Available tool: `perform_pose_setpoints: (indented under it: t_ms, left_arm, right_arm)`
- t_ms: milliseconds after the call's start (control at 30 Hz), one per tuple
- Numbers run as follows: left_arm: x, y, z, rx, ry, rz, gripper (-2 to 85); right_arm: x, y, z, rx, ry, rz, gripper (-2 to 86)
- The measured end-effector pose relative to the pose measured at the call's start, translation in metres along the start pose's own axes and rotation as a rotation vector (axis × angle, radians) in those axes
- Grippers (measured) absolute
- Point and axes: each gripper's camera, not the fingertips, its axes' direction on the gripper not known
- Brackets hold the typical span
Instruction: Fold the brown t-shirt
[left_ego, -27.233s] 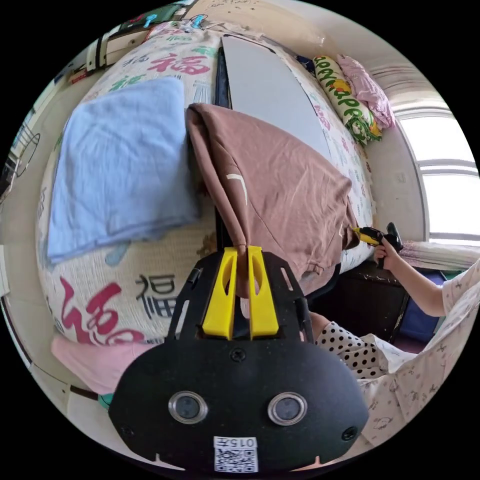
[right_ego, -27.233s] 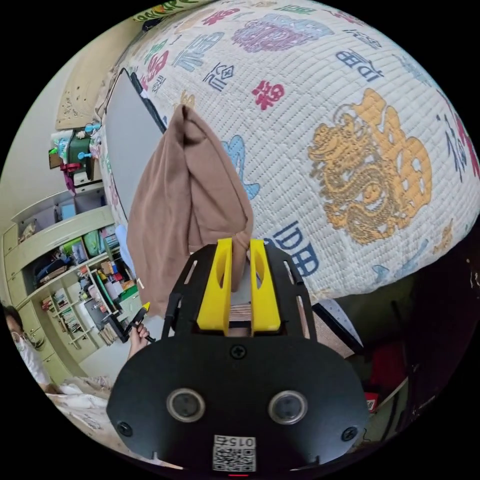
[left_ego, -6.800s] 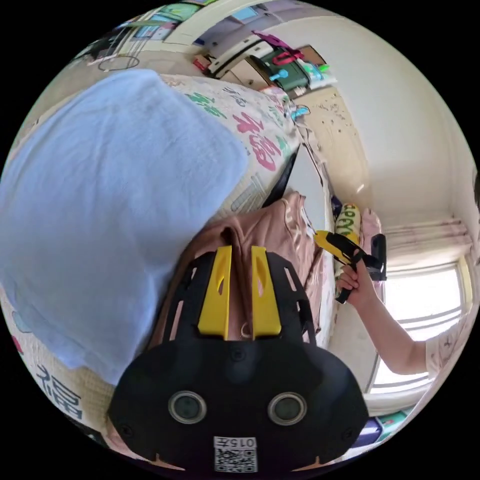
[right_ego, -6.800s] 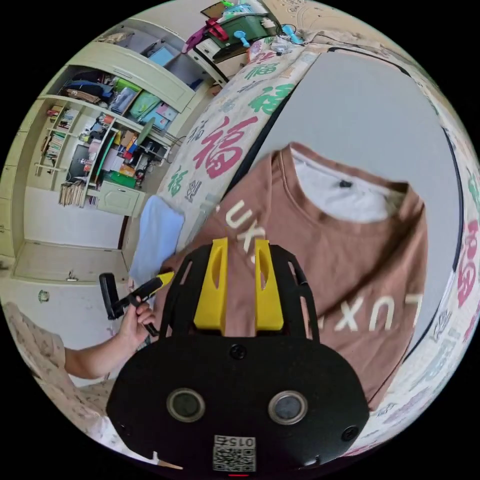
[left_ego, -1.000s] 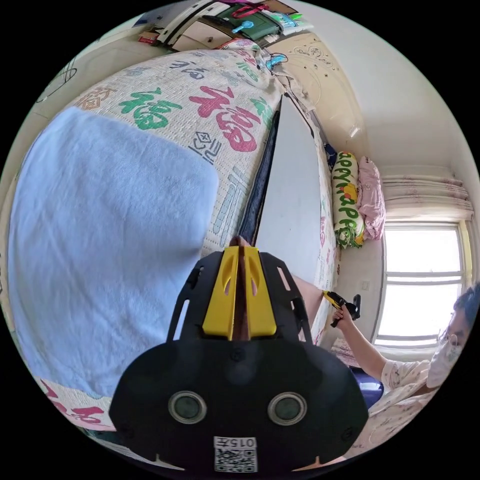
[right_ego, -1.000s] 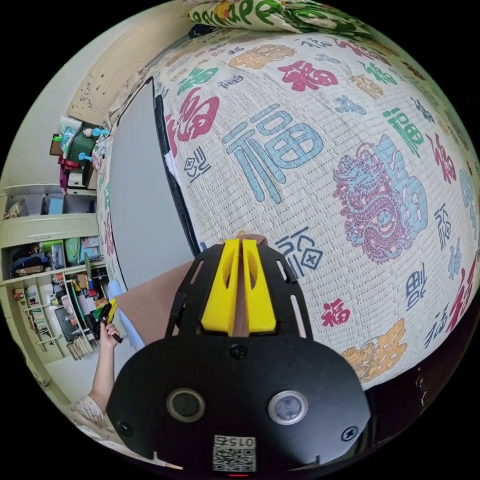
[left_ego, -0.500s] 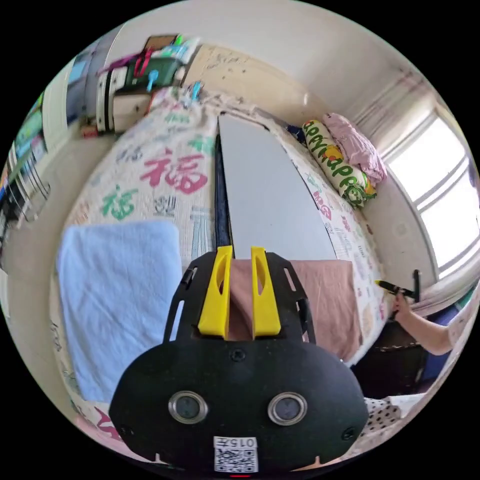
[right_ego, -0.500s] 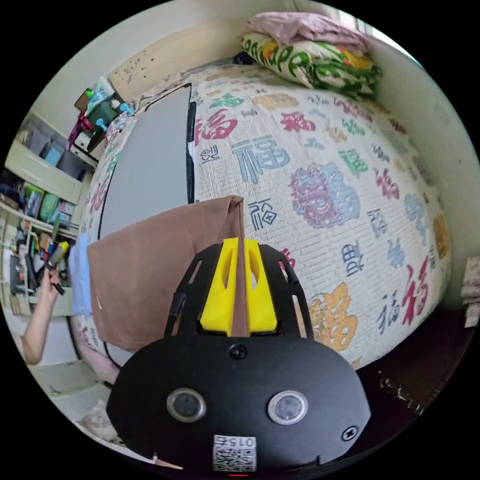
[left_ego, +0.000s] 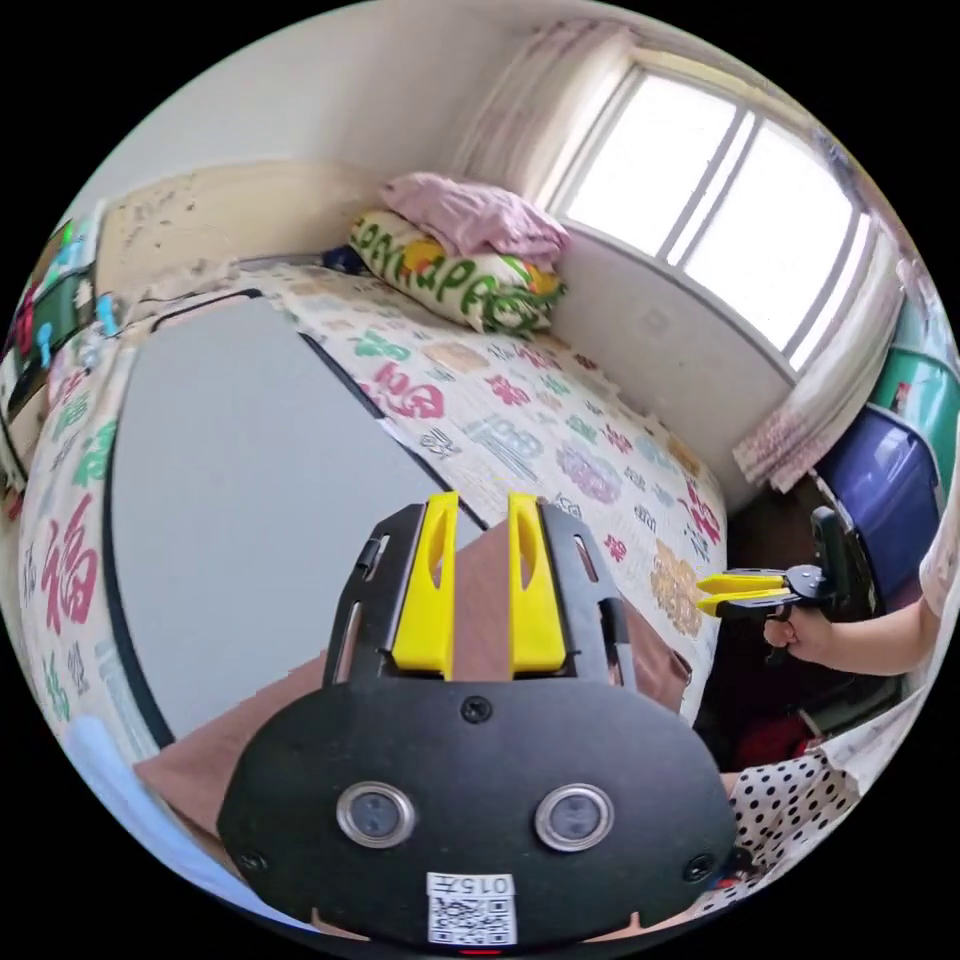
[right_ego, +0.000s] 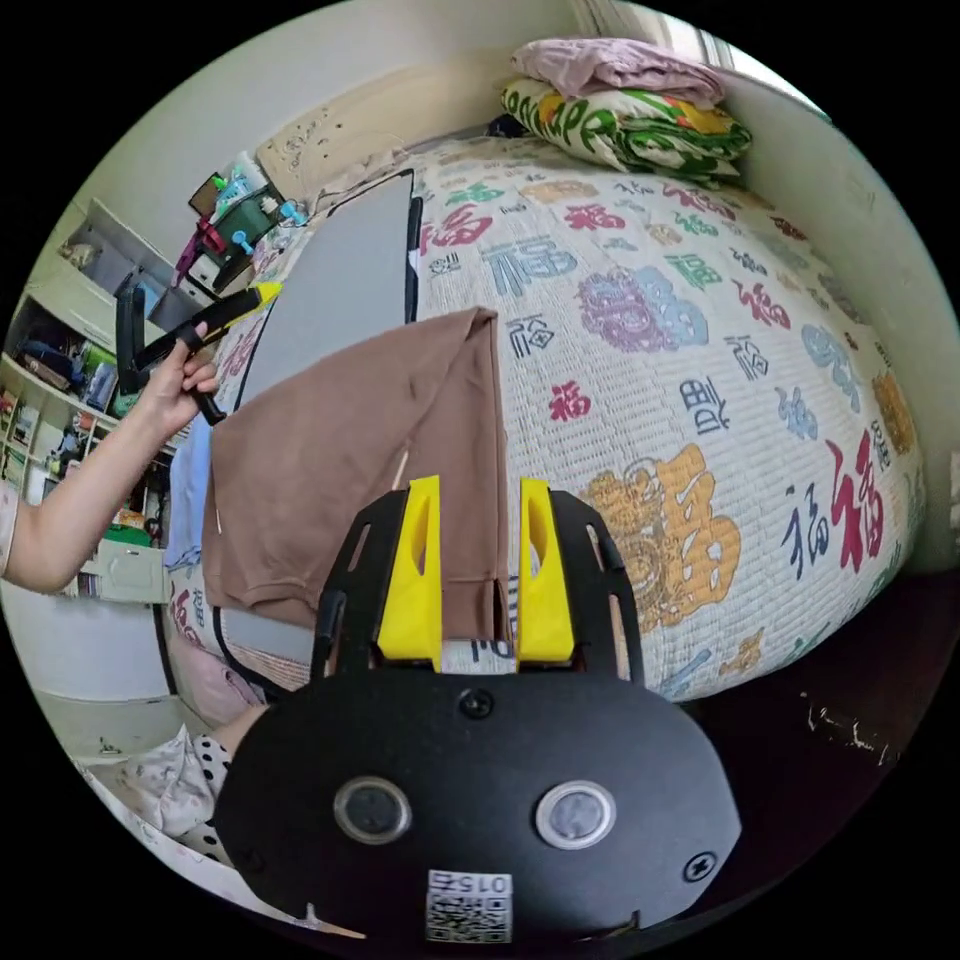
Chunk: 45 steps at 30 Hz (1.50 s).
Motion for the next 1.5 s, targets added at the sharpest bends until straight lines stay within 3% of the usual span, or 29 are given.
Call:
perform_pose_setpoints:
  t_ms: [200, 367, 600, 800, 933, 1133, 1367, 1500]
  left_arm:
    - [0.094, 0.028, 0.176, -0.269, 0.074, 0.195, 10.5]
    - [0.133, 0.069, 0.296, -0.518, 0.022, 0.271, 10.3]
    - [0.148, 0.123, 0.345, -0.712, -0.031, 0.296, 3.0]
    - [0.156, 0.111, 0.293, -0.534, 0.041, 0.246, 1.7]
    - [0.159, 0.075, 0.224, -0.275, 0.222, 0.168, 1.7]
    - [0.092, 0.081, 0.074, -0.023, 0.396, 0.070, 1.7]
    - [-0.065, 0.197, -0.100, 0.024, 0.306, -0.088, 1.8]
    - [-0.129, 0.268, -0.145, -0.007, 0.194, -0.190, 2.1]
  right_arm:
    - [0.046, 0.068, 0.042, -0.208, -0.083, 0.100, 11.5]
    - [0.046, 0.108, 0.061, -0.311, -0.240, 0.124, 8.8]
    - [0.085, 0.132, 0.059, -0.326, -0.380, 0.220, 1.7]
    - [0.124, 0.149, -0.002, -0.201, -0.315, 0.216, 0.7]
    - [0.161, 0.154, -0.080, -0.022, -0.158, 0.234, 0.6]
    - [0.097, 0.177, -0.152, 0.043, -0.119, -0.099, 0.6]
    - [-0.015, 0.252, -0.082, -0.125, -0.358, -0.331, 0.7]
    - [-0.049, 0.290, -0.022, -0.235, -0.410, -0.427, 0.7]
